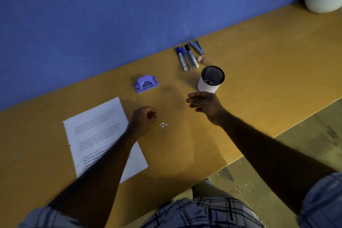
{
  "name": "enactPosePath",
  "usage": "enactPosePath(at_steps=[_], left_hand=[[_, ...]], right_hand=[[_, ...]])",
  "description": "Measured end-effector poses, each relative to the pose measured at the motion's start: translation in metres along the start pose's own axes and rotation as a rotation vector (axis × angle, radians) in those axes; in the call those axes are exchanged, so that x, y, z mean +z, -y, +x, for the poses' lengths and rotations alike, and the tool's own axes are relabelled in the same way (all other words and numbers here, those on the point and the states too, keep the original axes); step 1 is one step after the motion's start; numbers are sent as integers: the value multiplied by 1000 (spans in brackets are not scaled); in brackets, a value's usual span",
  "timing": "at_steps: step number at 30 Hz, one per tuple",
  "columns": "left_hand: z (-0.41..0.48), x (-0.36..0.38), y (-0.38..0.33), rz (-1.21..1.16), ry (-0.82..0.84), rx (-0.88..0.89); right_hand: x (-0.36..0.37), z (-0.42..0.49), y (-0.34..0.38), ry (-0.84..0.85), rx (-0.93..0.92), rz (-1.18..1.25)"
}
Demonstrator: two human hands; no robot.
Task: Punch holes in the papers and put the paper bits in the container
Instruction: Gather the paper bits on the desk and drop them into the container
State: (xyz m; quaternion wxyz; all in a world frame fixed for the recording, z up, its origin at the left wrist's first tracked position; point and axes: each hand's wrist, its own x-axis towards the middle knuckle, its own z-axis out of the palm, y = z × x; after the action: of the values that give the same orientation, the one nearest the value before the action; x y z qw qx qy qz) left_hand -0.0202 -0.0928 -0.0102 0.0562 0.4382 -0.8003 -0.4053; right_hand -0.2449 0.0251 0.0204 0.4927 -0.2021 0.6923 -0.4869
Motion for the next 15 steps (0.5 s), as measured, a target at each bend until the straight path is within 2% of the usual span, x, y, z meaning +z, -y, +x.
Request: enactPosePath(at_steps=[2,4,6,8,11,15], left_hand=[[-7,1,11,56,16,-15],[-13,3,18,127,35,-9],[-19,8,22,284,49,63],[-25,15,27,455,44,167],[-35,28,34,586,65,237],[-44,41,41,732,98,233]], right_hand=[[15,0,-14,6,-62,-210],[29,-2,-28,10,-200,-500],[39,-5,-45,37,-374,-782],[48,-10,-60,83,-460,-1003],[58,-16,-78,150,-499,-1168],[63,-21,-99,212,-511,-1372]])
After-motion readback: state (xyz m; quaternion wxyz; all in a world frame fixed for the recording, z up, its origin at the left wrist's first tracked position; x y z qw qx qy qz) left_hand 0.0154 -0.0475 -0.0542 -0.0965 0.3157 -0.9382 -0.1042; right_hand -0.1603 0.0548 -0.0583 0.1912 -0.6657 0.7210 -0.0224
